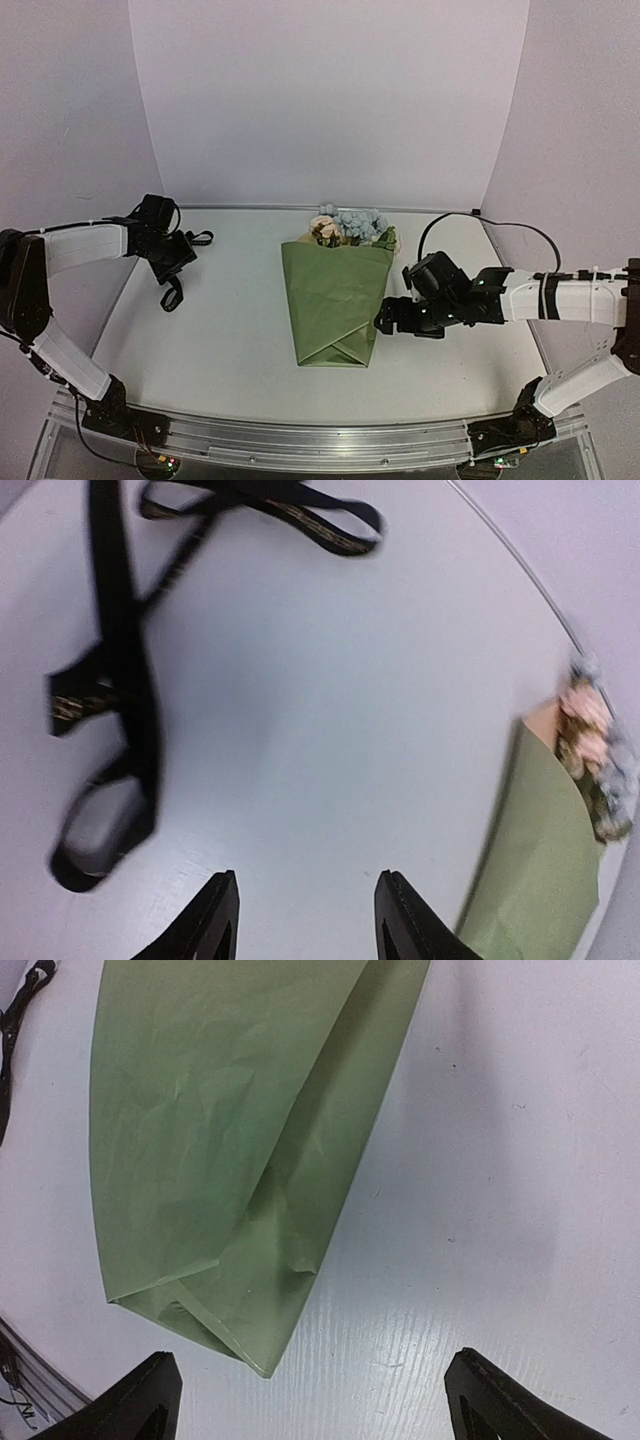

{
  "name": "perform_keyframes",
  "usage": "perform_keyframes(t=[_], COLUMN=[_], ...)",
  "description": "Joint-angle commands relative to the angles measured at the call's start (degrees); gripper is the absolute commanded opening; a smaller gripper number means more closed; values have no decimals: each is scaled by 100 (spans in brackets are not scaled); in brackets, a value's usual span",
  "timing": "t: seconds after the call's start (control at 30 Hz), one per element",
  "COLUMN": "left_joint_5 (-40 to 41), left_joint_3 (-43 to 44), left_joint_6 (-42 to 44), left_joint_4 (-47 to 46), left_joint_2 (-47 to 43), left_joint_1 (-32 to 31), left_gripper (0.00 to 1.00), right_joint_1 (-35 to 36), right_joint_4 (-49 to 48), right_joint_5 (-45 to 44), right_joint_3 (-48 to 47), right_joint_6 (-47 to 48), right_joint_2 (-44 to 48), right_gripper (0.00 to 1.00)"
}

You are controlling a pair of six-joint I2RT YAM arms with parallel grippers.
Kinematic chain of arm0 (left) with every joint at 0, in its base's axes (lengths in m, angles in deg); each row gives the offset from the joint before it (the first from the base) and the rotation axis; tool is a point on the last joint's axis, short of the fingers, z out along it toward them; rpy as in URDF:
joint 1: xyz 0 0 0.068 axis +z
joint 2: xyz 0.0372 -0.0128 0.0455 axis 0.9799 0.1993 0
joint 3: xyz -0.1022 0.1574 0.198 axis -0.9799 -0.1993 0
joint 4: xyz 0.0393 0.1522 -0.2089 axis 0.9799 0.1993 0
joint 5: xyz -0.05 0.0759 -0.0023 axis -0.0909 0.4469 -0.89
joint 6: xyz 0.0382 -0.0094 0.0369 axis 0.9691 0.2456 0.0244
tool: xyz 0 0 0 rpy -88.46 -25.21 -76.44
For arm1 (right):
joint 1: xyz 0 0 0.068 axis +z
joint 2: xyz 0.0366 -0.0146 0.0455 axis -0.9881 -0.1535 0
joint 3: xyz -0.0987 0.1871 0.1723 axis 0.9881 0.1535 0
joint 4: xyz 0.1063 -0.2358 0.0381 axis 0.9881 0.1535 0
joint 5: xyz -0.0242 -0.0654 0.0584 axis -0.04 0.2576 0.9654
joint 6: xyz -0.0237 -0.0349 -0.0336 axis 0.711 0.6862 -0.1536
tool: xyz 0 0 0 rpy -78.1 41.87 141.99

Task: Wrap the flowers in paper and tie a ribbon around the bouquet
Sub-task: Pick up the ribbon from the corner of the board.

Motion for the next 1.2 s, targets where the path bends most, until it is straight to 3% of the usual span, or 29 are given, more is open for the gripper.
perform_keyframes(t=[0.0,0.33,0.6,0.8,0.93,1.0,1.17], left_joint_5=[951,790,495,393,317,227,-894], left_joint_3=[731,2640,3981,3927,3882,3862,3610], left_joint_6=[424,918,1138,1028,1095,1181,1485], left_joint_4=[372,146,398,331,298,284,214], left_joint_2=[417,2648,4111,4303,4162,3900,2831], left_joint_1=[672,1671,1802,1856,1868,1868,1675], left_gripper=[49,48,41,30,7,1,0], right_joint_1=[1,1,-98,-171,-191,-192,-189], right_joint_4=[102,96,105,105,109,134,273], right_joint_5=[-46,28,43,111,167,160,-20], right_joint_3=[-200,-250,-318,-400,-514,-558,-651], right_joint_6=[236,307,353,313,303,305,350], right_joint_2=[-74,-189,-315,-449,-532,-515,-350], right_gripper=[95,95,95,95,94,94,93])
